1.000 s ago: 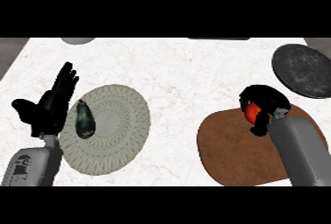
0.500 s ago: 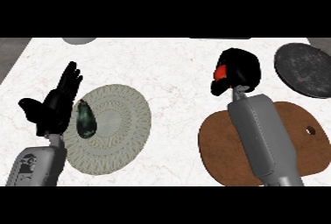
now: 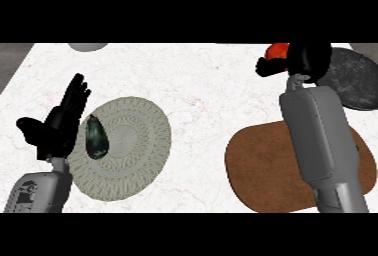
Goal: Pick the tomato from the cutting board and place it in the pan
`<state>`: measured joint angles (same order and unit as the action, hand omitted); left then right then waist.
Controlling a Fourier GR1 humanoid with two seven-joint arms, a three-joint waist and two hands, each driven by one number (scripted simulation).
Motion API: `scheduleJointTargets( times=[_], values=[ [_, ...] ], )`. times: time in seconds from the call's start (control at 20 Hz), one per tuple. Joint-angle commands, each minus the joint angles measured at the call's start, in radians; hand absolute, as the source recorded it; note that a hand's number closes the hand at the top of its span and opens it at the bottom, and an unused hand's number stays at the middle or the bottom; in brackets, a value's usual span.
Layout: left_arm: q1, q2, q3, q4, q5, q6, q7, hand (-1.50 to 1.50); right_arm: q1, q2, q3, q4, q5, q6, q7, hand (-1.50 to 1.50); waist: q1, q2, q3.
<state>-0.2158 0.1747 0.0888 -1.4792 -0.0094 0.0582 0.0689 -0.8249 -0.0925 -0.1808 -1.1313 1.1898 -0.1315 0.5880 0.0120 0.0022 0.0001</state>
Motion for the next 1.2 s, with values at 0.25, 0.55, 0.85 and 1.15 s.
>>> scheduleJointTargets(
  times=[0.25, 0.55, 0.85, 1.15],
  values=[
    [-0.048, 0.012, 0.018, 0.012, 0.009, -0.004, 0.035, 0.0, -0.046, -0.239, -0.226, 0.218, -0.19, -0.112, -0.221, 1.5, 0.001, 0.005, 0.001],
    [-0.084, 0.0, 0.015, 0.069, 0.003, -0.007, -0.006, 0.0, -0.024, -0.36, -0.293, 0.503, -0.182, -0.303, -0.418, 1.5, 0.018, 0.015, 0.002],
    [-0.067, -0.023, -0.027, 0.01, -0.015, -0.002, 0.006, 0.0, -0.024, -0.548, -0.336, 0.684, -0.137, -0.367, -0.486, 1.5, 0.056, 0.031, 0.005],
    [-0.071, -0.013, -0.014, 0.017, -0.006, -0.009, 0.002, 0.0, -0.014, -0.584, -0.399, 0.804, -0.19, -0.432, -0.587, 1.5, 0.067, 0.035, 0.007]
  ],
)
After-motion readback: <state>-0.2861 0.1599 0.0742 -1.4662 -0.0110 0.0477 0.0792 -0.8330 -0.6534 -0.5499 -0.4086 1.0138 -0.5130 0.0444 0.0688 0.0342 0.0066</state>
